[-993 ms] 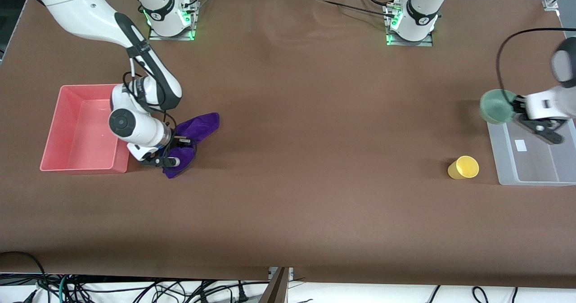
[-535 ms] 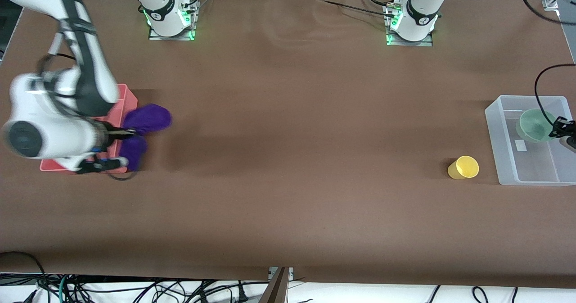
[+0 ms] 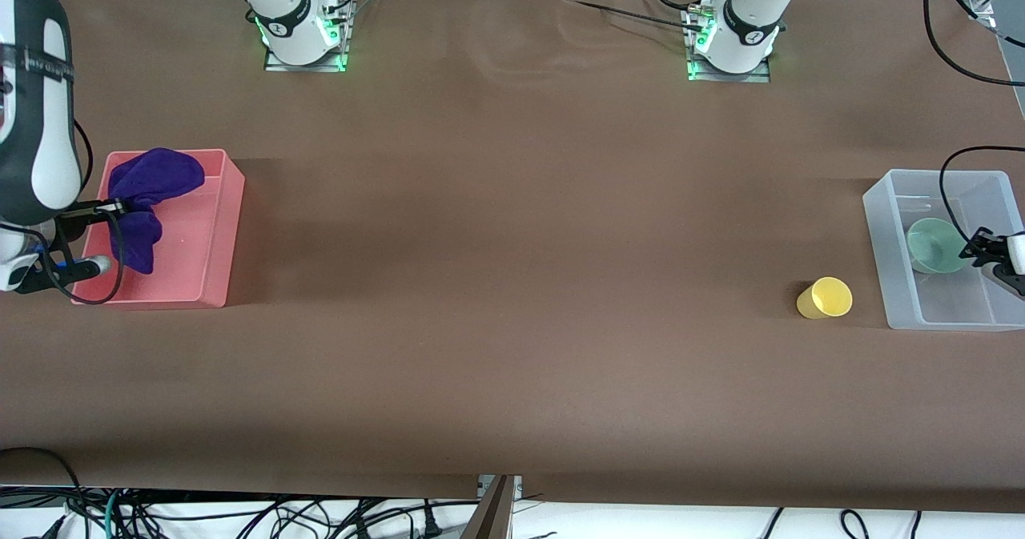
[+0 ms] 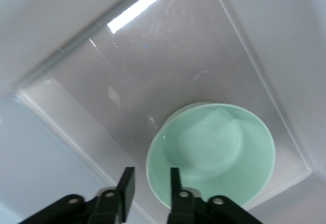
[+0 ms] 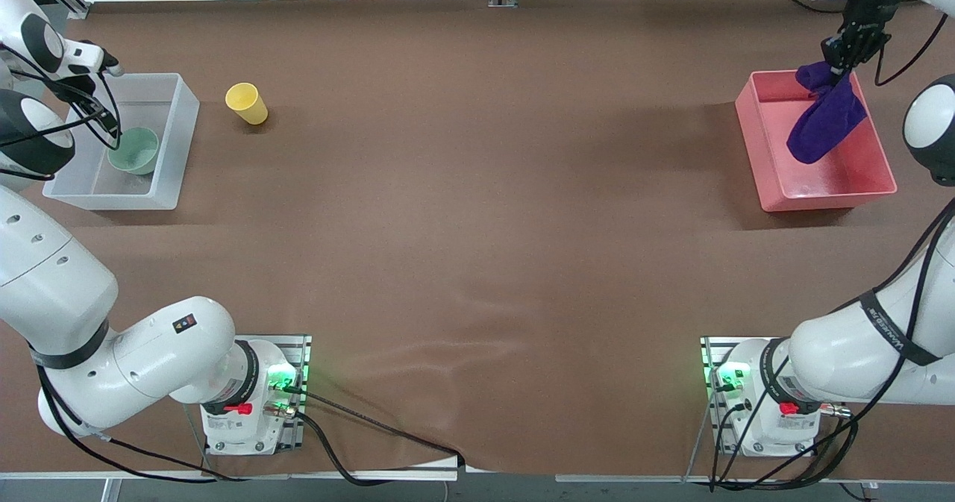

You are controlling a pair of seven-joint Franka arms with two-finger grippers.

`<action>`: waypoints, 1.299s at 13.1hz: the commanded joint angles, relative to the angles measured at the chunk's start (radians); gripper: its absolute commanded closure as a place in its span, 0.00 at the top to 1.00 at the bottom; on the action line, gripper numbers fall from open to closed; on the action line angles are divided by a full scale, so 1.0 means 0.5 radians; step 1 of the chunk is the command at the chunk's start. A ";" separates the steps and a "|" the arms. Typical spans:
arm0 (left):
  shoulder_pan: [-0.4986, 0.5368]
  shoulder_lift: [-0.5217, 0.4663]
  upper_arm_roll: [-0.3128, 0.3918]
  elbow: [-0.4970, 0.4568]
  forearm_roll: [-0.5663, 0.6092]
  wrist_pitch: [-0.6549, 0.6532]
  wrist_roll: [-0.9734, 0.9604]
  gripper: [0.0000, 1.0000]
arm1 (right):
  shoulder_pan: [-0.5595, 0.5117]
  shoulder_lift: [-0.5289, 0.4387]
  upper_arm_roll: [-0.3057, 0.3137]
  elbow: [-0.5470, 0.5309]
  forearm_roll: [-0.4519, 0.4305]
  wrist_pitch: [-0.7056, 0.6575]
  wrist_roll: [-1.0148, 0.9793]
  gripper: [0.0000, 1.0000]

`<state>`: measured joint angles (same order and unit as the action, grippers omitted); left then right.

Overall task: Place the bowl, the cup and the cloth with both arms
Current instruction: 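Carry the cloth into the pink bin while the left gripper lowers the bowl, then release the cloth and lift the right gripper while the left gripper reaches the cup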

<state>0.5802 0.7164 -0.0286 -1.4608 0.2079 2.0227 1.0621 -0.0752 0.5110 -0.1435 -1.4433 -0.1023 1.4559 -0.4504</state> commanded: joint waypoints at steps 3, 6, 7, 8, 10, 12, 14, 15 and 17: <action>-0.068 -0.104 -0.151 0.328 -0.271 -0.549 -0.001 1.00 | -0.009 0.006 -0.050 -0.248 -0.050 0.245 -0.099 0.00; -0.316 -0.110 -0.185 0.449 -0.244 -0.772 -0.472 1.00 | -0.021 0.021 -0.057 -0.347 -0.050 0.383 -0.096 0.67; -0.380 -0.116 -0.182 0.443 -0.241 -0.772 -0.656 1.00 | -0.024 0.021 -0.060 -0.335 -0.044 0.383 -0.096 1.00; -0.448 -0.107 -0.182 0.421 -0.241 -0.763 -0.834 1.00 | -0.024 0.006 -0.063 -0.323 -0.026 0.371 -0.093 1.00; -0.543 -0.052 -0.176 0.400 -0.259 -0.732 -1.074 1.00 | -0.024 -0.052 -0.054 -0.234 0.017 0.347 -0.087 1.00; -0.617 -0.022 -0.167 0.339 -0.223 -0.470 -1.200 1.00 | -0.021 -0.172 -0.041 -0.063 0.164 0.084 -0.069 1.00; -0.602 0.021 -0.164 0.213 -0.213 -0.144 -1.195 1.00 | -0.009 -0.291 -0.011 0.058 0.232 -0.211 -0.069 1.00; -0.599 0.021 -0.167 0.137 -0.210 -0.067 -1.185 0.97 | -0.009 -0.346 0.071 0.067 0.226 -0.321 -0.063 1.00; -0.593 0.009 -0.170 -0.001 -0.198 -0.063 -1.179 0.83 | -0.009 -0.439 0.118 0.149 0.250 -0.432 0.083 1.00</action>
<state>0.2822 0.7472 -0.1150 -1.3873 0.0936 1.9697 0.4750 -0.0739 0.3240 -0.1088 -1.3941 0.0021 1.2861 -0.4633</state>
